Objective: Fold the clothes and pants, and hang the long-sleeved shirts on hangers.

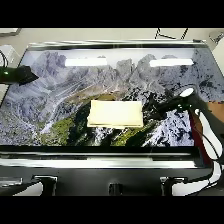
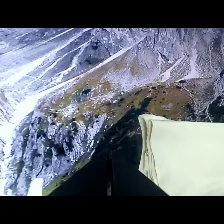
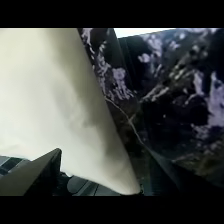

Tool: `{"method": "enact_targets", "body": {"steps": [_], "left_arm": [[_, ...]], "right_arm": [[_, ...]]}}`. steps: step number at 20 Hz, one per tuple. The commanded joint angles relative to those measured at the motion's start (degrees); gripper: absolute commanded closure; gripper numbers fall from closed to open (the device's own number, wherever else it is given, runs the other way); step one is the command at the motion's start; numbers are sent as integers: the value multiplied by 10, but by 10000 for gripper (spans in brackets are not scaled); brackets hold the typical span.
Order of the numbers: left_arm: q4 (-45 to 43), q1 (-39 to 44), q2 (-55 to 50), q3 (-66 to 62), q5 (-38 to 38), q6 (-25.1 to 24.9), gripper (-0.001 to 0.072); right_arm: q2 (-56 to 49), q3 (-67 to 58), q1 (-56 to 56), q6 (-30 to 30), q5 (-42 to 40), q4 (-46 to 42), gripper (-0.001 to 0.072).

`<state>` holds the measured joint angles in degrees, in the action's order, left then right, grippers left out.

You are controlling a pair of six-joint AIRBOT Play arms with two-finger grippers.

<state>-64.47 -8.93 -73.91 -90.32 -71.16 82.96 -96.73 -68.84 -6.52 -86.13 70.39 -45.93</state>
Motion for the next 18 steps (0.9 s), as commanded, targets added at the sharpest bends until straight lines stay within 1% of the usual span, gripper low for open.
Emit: {"method": "enact_targets", "body": {"steps": [1, 2, 3, 4, 5, 6, 7, 10, 11, 15, 18], "left_arm": [[4, 9, 0, 0, 0, 0, 683], [4, 12, 0, 0, 0, 0, 684], [4, 15, 0, 0, 0, -1, 684], [4, 18, 0, 0, 0, -1, 683], [4, 20, 0, 0, 0, 0, 684], [4, 22, 0, 0, 0, -1, 683], [4, 23, 0, 0, 0, -1, 684], [3, 23, 0, 0, 0, -2, 683], [3, 23, 0, 1, 0, -8, 683], [3, 24, -1, 17, 0, -16, 683], [3, 24, -1, 34, 0, -19, 682]], "right_arm": [[-33, 25, 25, 80, -51, 87, 96], [-40, 25, 33, 92, -66, 109, 123], [-45, 25, 38, 93, -83, 121, 177], [-46, 25, 41, 92, -97, 129, 281], [-46, 25, 41, 95, -101, 141, 328], [-45, 20, 38, 125, -85, 162, 627], [-43, 8, 30, 137, -70, 172, 668], [-15, -70, -18, 144, 6, 167, 668], [2, -103, -45, 128, 24, 155, 669], [87, -211, -164, 22, 65, 61, 670], [144, -268, -256, -23, 91, 12, 670]]}}
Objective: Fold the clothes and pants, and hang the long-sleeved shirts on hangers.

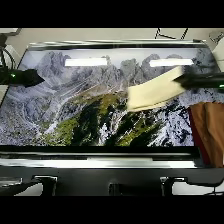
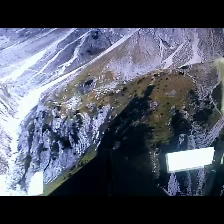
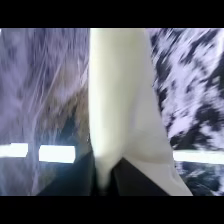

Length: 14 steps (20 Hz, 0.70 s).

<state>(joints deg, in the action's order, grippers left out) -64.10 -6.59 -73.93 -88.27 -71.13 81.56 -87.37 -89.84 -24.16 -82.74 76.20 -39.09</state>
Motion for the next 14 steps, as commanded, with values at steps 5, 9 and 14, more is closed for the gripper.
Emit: {"method": "enact_targets", "body": {"steps": [5, 9, 14], "left_arm": [[1, 0, 0, 33, 0, -16, 683], [11, 1, 0, 33, 0, -24, 683], [11, 13, 0, 33, 0, -37, 683]], "right_arm": [[109, -117, -226, -130, 65, -77, 670], [134, -137, -331, -166, 88, -77, 671], [144, -137, -426, -245, 116, -88, 671]]}}
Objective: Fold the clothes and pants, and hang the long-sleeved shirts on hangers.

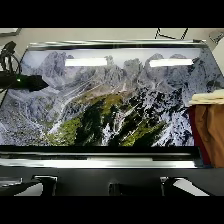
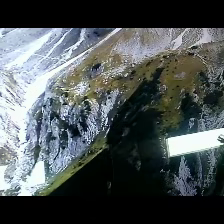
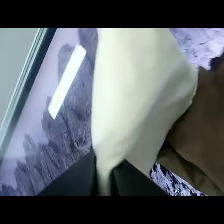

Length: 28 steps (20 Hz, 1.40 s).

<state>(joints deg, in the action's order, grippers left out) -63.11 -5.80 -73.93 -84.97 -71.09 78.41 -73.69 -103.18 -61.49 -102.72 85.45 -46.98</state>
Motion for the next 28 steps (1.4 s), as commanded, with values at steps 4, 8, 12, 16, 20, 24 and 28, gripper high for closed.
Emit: {"method": "enact_targets", "body": {"steps": [4, 8, 12, 16, 20, 24, 28], "left_arm": [[2, 9, 0, 0, -1, -7, 683], [8, 9, 0, 0, -1, -7, 683], [17, 15, 0, 0, -3, -7, 683], [29, 23, 0, 0, -30, -6, 683], [42, 49, 0, 0, -24, -5, 682], [87, 56, 0, -62, 18, -5, 683], [-89, 75, -6, -152, 235, 79, 686]], "right_arm": [[7, -1, -69, -43, 112, -158, 670], [23, 78, -69, -15, 130, -255, 670], [75, 252, -69, 3, 97, -348, 669], [102, 388, -69, 5, 28, -400, 669], [102, 391, -69, 24, -9, -391, 42], [102, 234, -48, 81, -155, -252, 14], [102, 112, 151, 90, -320, -235, 29]]}}
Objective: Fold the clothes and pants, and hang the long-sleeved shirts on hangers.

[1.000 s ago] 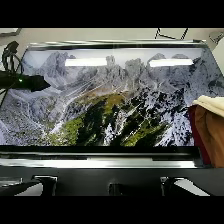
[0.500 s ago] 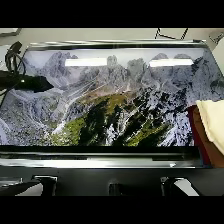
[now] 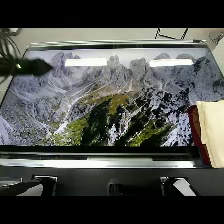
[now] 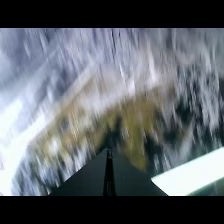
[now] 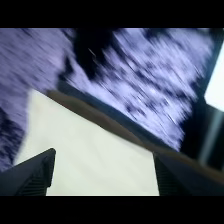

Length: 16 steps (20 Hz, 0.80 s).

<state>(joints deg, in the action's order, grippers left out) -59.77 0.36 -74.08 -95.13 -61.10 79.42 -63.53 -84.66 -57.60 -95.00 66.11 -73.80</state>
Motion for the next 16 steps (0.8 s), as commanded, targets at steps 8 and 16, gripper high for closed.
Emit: {"method": "enact_targets", "body": {"steps": [8, 16], "left_arm": [[-301, 33, -107, 22, -261, 164, 1], [-298, 61, -10, 189, -104, 175, 1]], "right_arm": [[-155, -19, 477, -40, 178, 5, 35], [-154, 24, 542, -53, 148, -15, 30]]}}
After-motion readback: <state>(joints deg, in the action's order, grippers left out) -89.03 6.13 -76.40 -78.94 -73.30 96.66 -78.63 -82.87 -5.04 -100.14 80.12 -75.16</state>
